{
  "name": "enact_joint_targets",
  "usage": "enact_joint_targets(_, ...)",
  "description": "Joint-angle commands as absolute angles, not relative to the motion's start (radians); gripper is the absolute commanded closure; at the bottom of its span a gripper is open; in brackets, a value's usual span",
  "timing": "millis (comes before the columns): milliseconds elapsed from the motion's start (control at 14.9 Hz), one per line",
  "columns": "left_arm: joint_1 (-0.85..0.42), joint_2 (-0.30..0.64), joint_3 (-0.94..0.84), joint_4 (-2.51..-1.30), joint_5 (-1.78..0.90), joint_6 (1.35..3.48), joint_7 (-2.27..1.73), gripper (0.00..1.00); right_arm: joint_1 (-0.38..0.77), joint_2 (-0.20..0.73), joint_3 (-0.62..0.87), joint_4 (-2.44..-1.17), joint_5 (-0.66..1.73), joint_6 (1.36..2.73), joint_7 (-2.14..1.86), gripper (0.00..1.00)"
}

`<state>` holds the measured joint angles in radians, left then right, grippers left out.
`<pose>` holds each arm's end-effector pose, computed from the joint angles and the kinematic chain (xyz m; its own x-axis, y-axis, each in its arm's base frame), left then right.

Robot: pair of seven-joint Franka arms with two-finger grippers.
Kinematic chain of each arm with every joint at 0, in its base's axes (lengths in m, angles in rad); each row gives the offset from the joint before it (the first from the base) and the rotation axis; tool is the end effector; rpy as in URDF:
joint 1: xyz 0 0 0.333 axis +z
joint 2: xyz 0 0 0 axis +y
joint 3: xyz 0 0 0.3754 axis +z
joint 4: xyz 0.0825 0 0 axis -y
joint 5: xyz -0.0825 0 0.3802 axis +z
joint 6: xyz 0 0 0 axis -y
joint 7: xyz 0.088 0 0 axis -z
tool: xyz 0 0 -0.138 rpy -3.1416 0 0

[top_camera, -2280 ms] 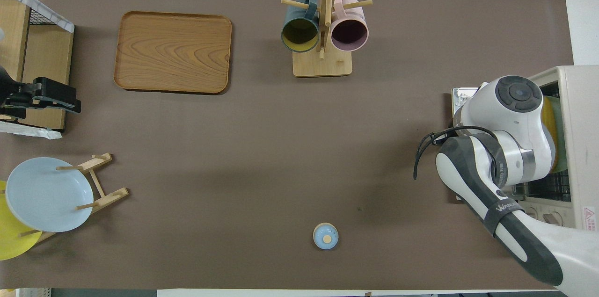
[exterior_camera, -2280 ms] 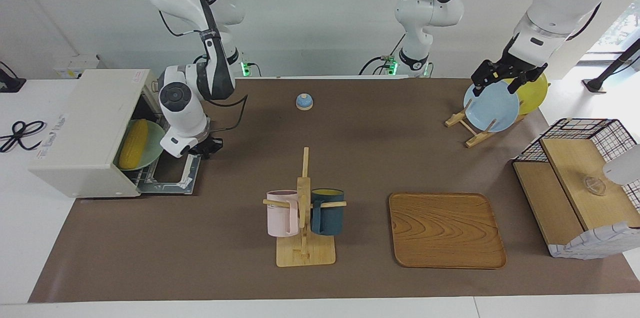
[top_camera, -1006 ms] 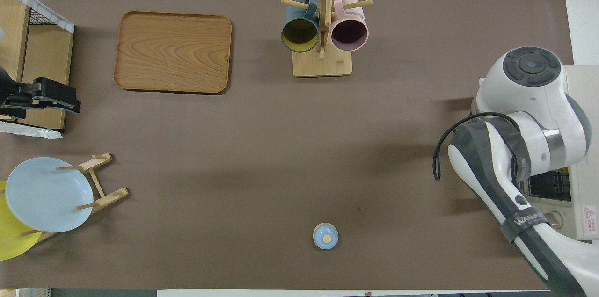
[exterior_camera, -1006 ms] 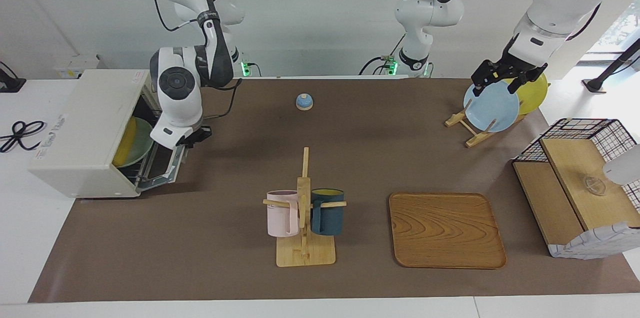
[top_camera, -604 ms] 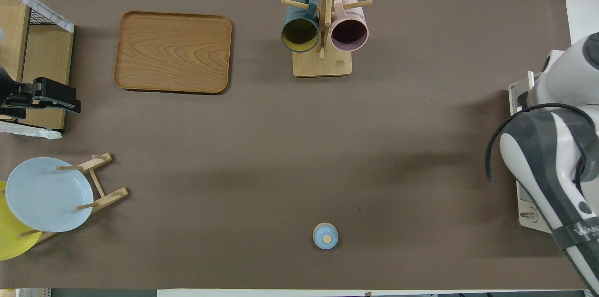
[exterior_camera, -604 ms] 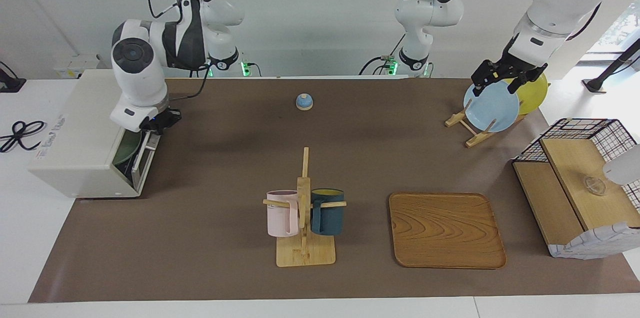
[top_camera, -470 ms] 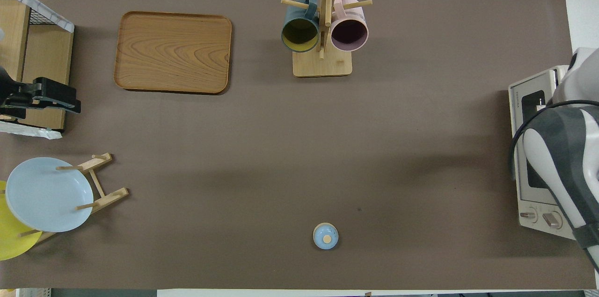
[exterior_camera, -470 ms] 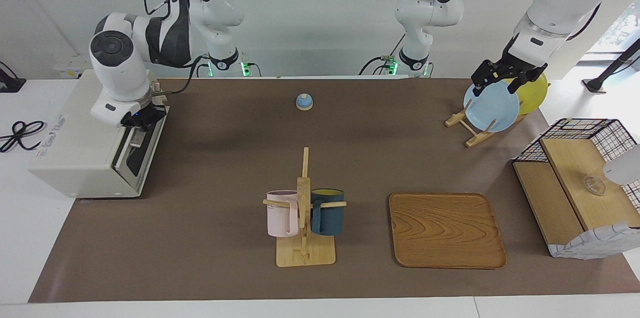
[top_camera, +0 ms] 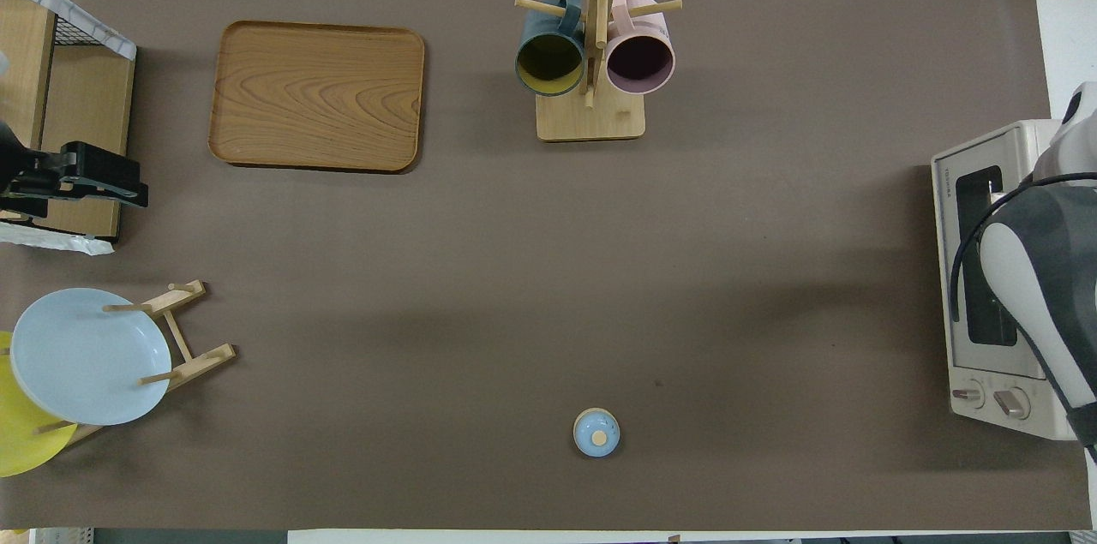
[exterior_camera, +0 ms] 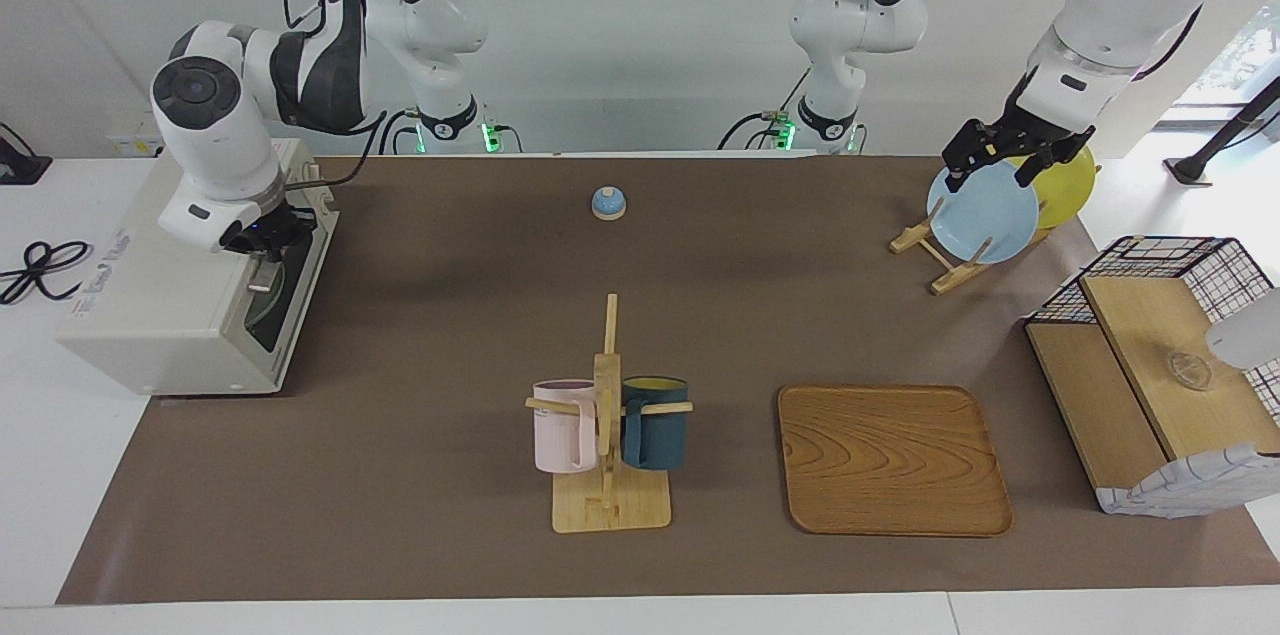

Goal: Put corn in oven
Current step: 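Push the oven door closed with the right gripper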

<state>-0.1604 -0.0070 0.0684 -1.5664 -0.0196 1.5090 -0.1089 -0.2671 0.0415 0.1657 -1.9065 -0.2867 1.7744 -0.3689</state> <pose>0.5375 -0.0523 0.6536 0.9985 0.0158 -0.0523 0.0165 -0.9998 0.0145 0.5401 -0.0895 0.4947 0.9146 0.3099 -0.2598 0.3601 -0.9165 0.1744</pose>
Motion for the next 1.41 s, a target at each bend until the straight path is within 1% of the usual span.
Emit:
enact_joint_targets(0,-0.149,-0.012,0.063,-1.572,-0.017,1.496,-0.1,0.0,-0.275,0.107,0.17,-1.797,-0.203,1.702,-0.37,1.0)
enact_joint_targets(67,-0.149,-0.012,0.063,-1.572,-0.015,1.496,-0.1,0.0,-0.272,0.103,0.173,-1.772,-0.169,1.672,-0.368,0.93)
enact_joint_targets(134,-0.149,-0.012,0.063,-1.569,-0.015,1.496,-0.1,0.0,-0.264,0.1,0.181,-1.757,-0.132,1.655,-0.367,0.8)
enact_joint_targets(268,-0.149,-0.012,0.063,-1.572,-0.015,1.496,-0.1,0.0,-0.259,0.091,0.193,-1.736,-0.12,1.622,-0.365,0.76)
enact_joint_targets(470,-0.149,-0.012,0.063,-1.569,-0.015,1.496,-0.1,0.0,-0.253,0.083,0.198,-1.741,-0.117,1.62,-0.347,0.74)
enact_joint_targets(537,-0.149,-0.012,0.063,-1.572,-0.017,1.496,-0.1,0.0,-0.238,0.081,0.204,-1.735,-0.114,1.617,-0.333,0.66)
enact_joint_targets(604,-0.149,-0.012,0.063,-1.569,-0.015,1.496,-0.1,0.0,-0.233,0.08,0.209,-1.723,-0.089,1.605,-0.322,0.22)
enact_joint_targets(671,-0.149,-0.012,0.063,-1.569,-0.015,1.496,-0.1,0.0,-0.232,0.074,0.219,-1.701,-0.049,1.591,-0.304,0.0)
enact_joint_targets(939,-0.149,-0.012,0.063,-1.572,-0.015,1.496,-0.101,0.0,-0.229,0.066,0.259,-1.635,-0.025,1.542,-0.154,0.0)
enact_joint_targets(1006,-0.149,-0.012,0.063,-1.569,-0.015,1.496,-0.1,0.0,-0.239,0.066,0.265,-1.629,-0.023,1.528,-0.135,0.0)
enact_joint_targets(1140,-0.149,-0.012,0.063,-1.572,-0.015,1.496,-0.1,0.0,-0.213,0.049,0.259,-1.629,-0.014,1.519,-0.127,0.0)
enact_joint_targets(1207,-0.149,-0.012,0.063,-1.569,-0.017,1.496,-0.1,0.0,-0.137,0.041,0.208,-1.626,-0.014,1.505,-0.117,0.0)
enact_joint_targets(1274,-0.149,-0.012,0.063,-1.572,-0.015,1.496,-0.1,0.0,-0.073,0.026,0.125,-1.628,-0.003,1.503,-0.101,0.0)
enact_joint_targets(1341,-0.149,-0.012,0.063,-1.569,-0.015,1.496,-0.1,0.0,-0.025,0.02,0.068,-1.629,0.024,1.5,-0.088,0.0)
